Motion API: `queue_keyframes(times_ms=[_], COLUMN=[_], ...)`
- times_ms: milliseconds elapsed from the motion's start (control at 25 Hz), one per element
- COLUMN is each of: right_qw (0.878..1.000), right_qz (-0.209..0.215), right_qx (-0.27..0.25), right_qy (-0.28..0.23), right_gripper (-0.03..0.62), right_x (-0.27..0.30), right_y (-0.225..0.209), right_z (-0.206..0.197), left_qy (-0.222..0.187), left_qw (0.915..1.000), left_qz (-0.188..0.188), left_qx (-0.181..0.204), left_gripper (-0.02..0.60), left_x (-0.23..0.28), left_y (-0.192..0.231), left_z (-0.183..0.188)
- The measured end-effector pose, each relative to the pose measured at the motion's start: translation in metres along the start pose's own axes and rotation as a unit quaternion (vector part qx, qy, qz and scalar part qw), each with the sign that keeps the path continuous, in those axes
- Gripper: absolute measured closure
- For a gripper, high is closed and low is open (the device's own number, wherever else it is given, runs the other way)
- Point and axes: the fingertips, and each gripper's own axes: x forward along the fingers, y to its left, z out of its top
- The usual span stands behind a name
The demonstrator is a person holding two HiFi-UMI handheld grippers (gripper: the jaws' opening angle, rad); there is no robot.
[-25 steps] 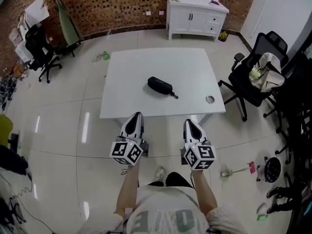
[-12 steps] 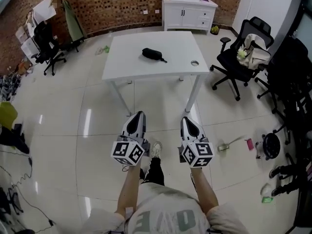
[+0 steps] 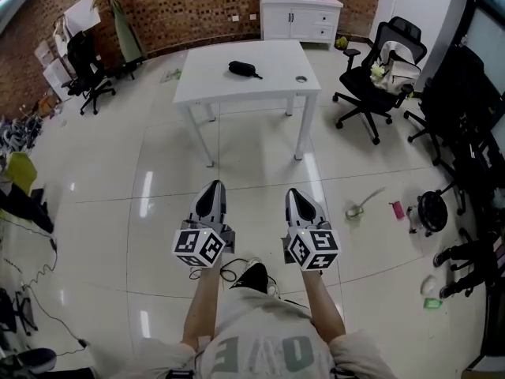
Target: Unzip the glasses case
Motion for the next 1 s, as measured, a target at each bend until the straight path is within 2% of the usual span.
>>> queue_keyframes(times_ms=[280, 400, 600, 1000], right_qw=[1.000, 0.999, 0.999, 0.997], right_qz=[0.002, 0.008, 0.010, 0.031], right_qx=[-0.025, -0.029, -0.044, -0.059], right_qy=[0.006, 0.013, 0.025, 0.030], right_gripper=[0.592, 0.593, 0.592, 0.592], right_x=[-0.039, -0.054, -0.075, -0.069], right_y=[0.025, 0.041, 0.052, 0.078], right_z=[-0.014, -0.015, -0.025, -0.030], left_qy=[-0.002, -0.011, -0.009, -0.010], left_qw=[0.9998, 0.9999, 0.9998, 0.9997], left_qz=[-0.018, -0.007, 0.005, 0.021], left_qx=[0.007, 0.000, 0.015, 0.009], left_gripper=[0.581, 0.581, 0.581, 0.581], left_x=[-0.039, -0.056, -0.077, -0.094], left_y=[-0.024, -0.024, -0.029, -0.013], left_z=[-0.001, 0.005, 0.003, 0.006])
